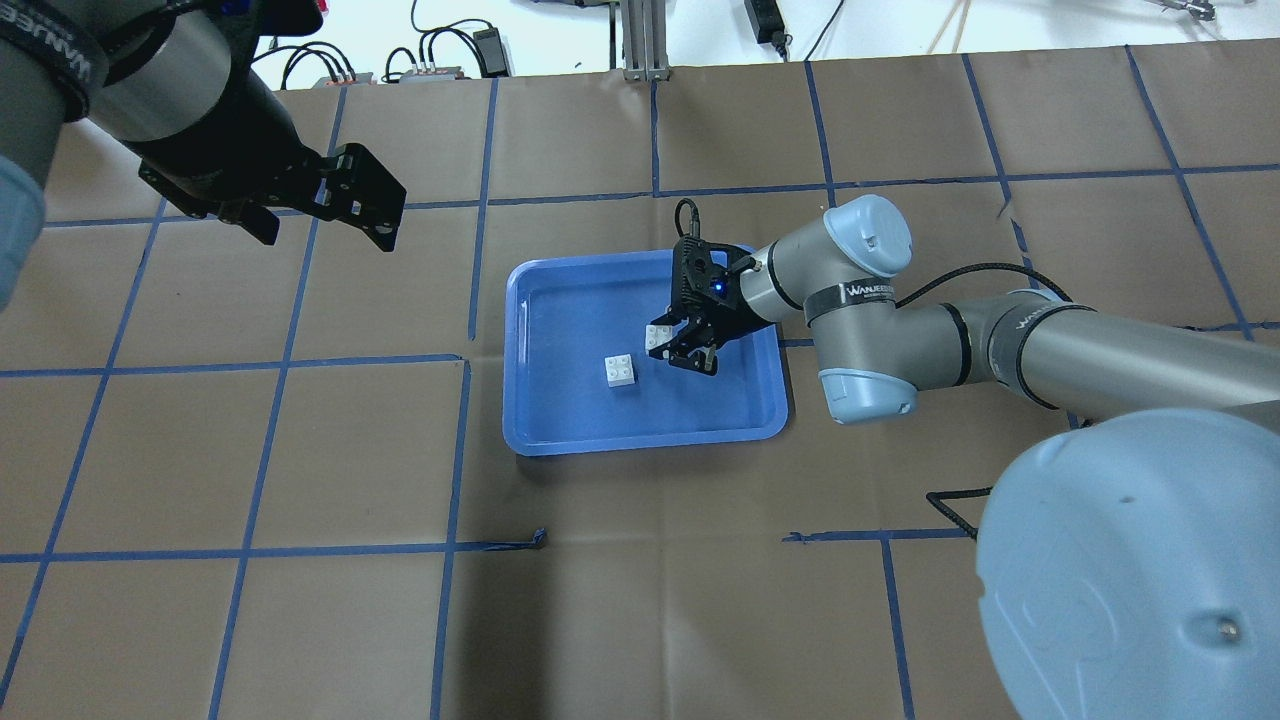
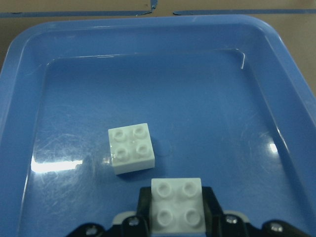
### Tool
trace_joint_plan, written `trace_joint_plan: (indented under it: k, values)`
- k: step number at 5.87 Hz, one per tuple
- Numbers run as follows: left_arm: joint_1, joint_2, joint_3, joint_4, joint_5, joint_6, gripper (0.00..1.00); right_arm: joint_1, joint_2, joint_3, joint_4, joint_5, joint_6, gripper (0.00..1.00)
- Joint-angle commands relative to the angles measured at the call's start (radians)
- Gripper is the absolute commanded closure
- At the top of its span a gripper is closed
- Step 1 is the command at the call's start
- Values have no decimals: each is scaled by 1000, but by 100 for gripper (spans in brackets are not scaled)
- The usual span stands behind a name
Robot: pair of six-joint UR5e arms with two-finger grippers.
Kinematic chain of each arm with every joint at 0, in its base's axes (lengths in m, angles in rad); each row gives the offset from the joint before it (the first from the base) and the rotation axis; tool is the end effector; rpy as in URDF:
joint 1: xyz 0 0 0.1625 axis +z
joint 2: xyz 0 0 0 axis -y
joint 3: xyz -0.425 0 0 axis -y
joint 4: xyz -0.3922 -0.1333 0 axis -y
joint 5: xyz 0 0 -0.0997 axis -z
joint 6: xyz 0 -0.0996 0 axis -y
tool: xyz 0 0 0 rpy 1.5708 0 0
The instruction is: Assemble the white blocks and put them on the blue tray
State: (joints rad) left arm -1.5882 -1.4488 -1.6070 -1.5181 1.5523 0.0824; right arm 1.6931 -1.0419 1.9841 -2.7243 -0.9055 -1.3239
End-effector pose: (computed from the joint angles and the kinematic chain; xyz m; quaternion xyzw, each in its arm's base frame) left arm -0.1430 -0.4491 0.5331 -0.0504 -0.9963 0.0695 0.0070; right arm 0.2615 -0.5310 0.1565 -0.6478 0.6819 -0.2658 0.2115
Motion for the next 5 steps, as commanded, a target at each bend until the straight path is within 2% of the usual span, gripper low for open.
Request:
trace_joint_plan:
  k: [1, 3, 4, 5]
  values:
    - [5, -1, -19, -19, 2, -7, 1, 5, 0, 24, -26, -1, 0, 64]
    - [7, 10, -18, -69, 3, -21, 1, 25, 2, 25, -31, -1, 2, 64]
    - [7, 14, -7, -118, 3, -92, 1, 25, 2, 27, -31, -1, 2, 64]
    - [8, 15, -4, -117, 15, -108, 1, 25, 2, 27, -31, -1, 2, 64]
